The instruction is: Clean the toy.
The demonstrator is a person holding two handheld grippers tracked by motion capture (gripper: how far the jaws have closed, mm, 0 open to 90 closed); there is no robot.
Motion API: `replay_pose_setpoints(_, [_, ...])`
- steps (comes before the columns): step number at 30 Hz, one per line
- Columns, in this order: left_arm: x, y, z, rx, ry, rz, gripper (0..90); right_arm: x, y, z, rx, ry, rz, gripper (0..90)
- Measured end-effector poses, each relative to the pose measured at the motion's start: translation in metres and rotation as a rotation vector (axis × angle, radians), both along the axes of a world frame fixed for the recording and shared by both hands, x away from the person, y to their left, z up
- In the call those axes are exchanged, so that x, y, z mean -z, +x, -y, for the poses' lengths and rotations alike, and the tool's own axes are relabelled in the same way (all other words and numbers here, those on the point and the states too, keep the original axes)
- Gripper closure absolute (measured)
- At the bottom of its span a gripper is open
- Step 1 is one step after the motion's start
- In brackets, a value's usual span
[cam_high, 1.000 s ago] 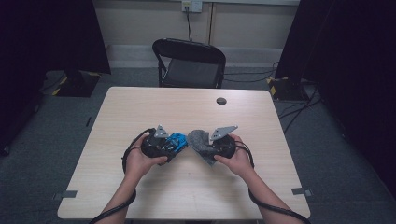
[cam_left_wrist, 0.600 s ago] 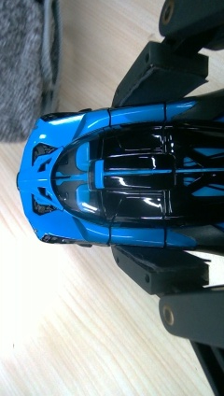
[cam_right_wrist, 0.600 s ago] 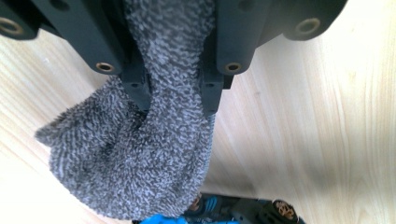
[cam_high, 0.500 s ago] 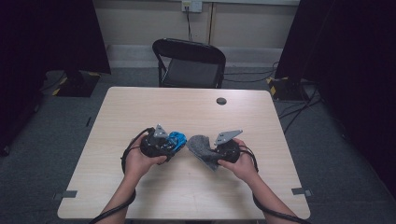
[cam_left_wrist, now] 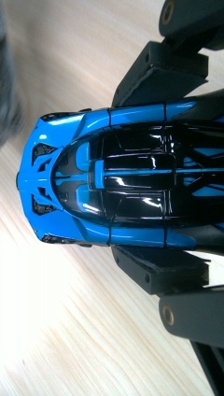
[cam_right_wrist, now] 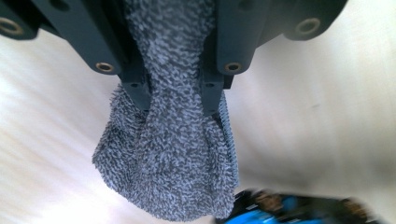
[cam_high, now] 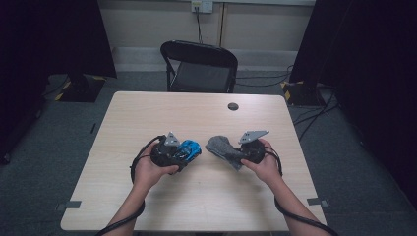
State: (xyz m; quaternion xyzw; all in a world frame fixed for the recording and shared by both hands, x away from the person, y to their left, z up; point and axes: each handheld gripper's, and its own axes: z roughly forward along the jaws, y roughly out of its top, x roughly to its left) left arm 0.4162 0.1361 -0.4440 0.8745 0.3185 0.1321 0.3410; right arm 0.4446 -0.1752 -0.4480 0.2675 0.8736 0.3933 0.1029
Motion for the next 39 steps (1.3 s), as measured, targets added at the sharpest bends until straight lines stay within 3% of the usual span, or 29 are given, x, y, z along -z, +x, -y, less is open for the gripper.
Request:
replay_pose_setpoints(6, [-0.004,-0.006,0.014,0.045,0.001,0.004,28.4,-0.005,0.021,-0.005,0.061,0.021,0.013,71.7])
replay_pose_setpoints(9, [-0.004,-0.007,0.018,0.054,-0.004,0.008,28.4,-0.007,0.028,-0.013,0.064,0.03,0.006,71.6])
replay_pose_setpoints(18, [-0.001,-0.009,0.021,0.077,0.012,-0.005,28.4,-0.006,0.031,-0.037,-0.002,0.014,0.006,71.6])
replay_pose_setpoints(34, [0.002,-0.004,0.015,0.067,0.017,-0.011,28.4,-0.003,0.019,-0.047,-0.131,-0.019,0.006,71.5])
replay_pose_setpoints(39, [0.004,-0.003,0.012,0.05,0.017,-0.014,28.4,-0.001,0.016,-0.047,-0.137,-0.024,0.004,71.5])
